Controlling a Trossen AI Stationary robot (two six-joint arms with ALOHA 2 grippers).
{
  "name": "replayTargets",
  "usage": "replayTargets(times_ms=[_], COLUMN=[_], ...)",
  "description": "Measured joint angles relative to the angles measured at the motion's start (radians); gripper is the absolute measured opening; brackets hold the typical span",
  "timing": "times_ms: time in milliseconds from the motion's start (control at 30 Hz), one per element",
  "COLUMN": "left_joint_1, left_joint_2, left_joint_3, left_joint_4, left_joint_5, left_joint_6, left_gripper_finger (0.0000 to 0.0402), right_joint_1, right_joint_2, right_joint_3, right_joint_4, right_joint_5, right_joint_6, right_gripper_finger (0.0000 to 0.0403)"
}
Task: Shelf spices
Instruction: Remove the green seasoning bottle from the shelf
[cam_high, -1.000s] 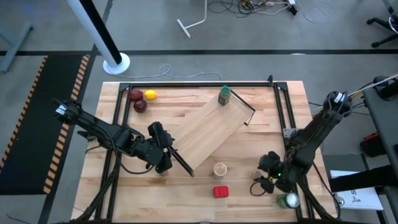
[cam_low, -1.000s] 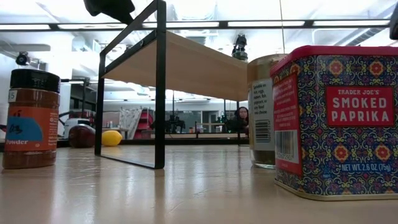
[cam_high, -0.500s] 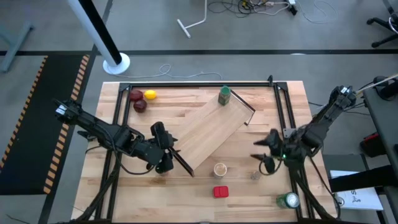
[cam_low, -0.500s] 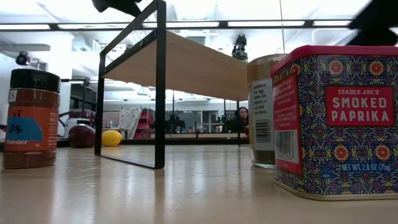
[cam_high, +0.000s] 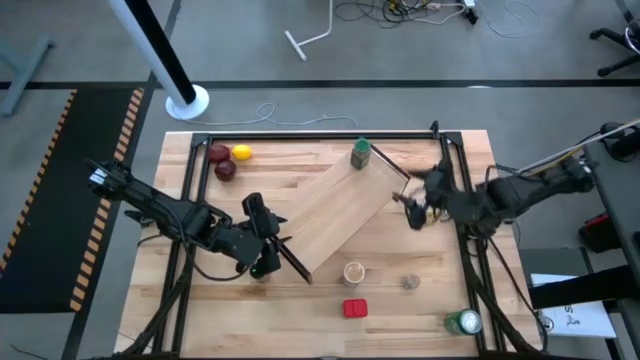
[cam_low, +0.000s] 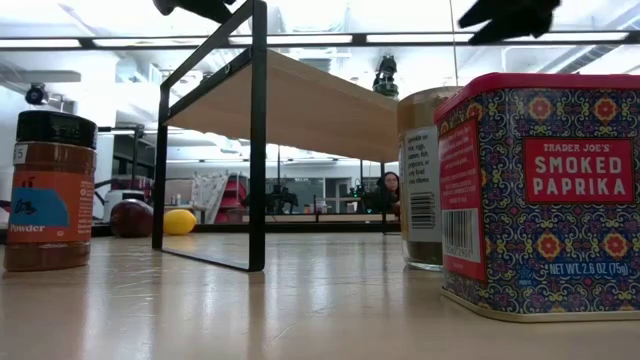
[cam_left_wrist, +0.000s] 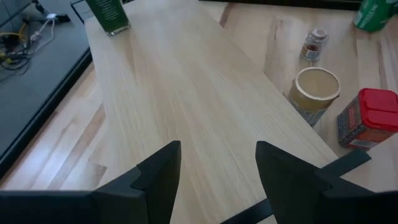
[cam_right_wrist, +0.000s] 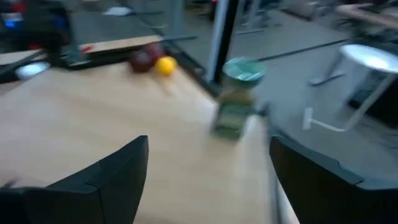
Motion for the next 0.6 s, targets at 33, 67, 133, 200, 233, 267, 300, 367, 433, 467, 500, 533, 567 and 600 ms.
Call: replayTargets(times_ms=[33, 67, 133, 200, 233, 267, 300, 367, 433, 467, 500, 533, 567, 600], left_joint_1=[0.000, 0.000, 0.000, 0.000, 0.000, 0.000, 0.000, 0.000, 0.000, 0.000, 0.000, 0.000, 0.000, 0.000], left_joint_2=[0.000, 0.000, 0.000, 0.000, 0.000, 0.000, 0.000, 0.000, 0.000, 0.000, 0.000, 0.000, 0.000, 0.000], left_joint_3=[0.000, 0.000, 0.000, -0.003, -0.004, -0.004, -0.004, -0.004, -0.004, -0.004, -0.004, -0.004, -0.004, -0.005], left_joint_4=[0.000, 0.000, 0.000, 0.000, 0.000, 0.000, 0.000, 0.000, 0.000, 0.000, 0.000, 0.000, 0.000, 0.000], left_joint_5=[0.000, 0.000, 0.000, -0.005, -0.007, -0.007, -0.008, -0.008, -0.008, -0.008, -0.008, -0.008, -0.008, -0.008], left_joint_6=[0.000, 0.000, 0.000, 0.004, 0.005, 0.005, 0.005, 0.005, 0.005, 0.005, 0.004, 0.004, 0.005, 0.004], left_gripper_finger=[0.0197, 0.0197, 0.0197, 0.0197, 0.0197, 0.0197, 0.0197, 0.0197, 0.0197, 0.0197, 0.0197, 0.0197, 0.0197, 0.0197], right_joint_1=[-0.036, -0.073, -0.145, -0.207, -0.232, -0.258, -0.282, -0.330, -0.373, -0.393, -0.412, -0.429, -0.448, -0.465], right_joint_2=[0.006, 0.013, 0.030, 0.048, 0.057, 0.068, 0.080, 0.105, 0.137, 0.154, 0.170, 0.187, 0.204, 0.221], right_joint_3=[0.016, 0.031, 0.055, 0.067, 0.068, 0.069, 0.071, 0.071, 0.071, 0.071, 0.071, 0.071, 0.071, 0.071], right_joint_4=[0.002, 0.002, 0.012, 0.043, 0.058, 0.073, 0.089, 0.112, 0.140, 0.148, 0.153, 0.161, 0.174, 0.190], right_joint_5=[-0.011, -0.038, -0.108, -0.173, -0.198, -0.220, -0.243, -0.291, -0.331, -0.342, -0.344, -0.345, -0.351, -0.367], right_joint_6=[-0.026, -0.050, -0.085, -0.129, -0.143, -0.162, -0.171, -0.192, -0.210, -0.218, -0.227, -0.233, -0.240, -0.249], right_gripper_finger=[0.0311, 0.0311, 0.0310, 0.0309, 0.0309, 0.0310, 0.0310, 0.0309, 0.0309, 0.0310, 0.0310, 0.0311, 0.0311, 0.0311])
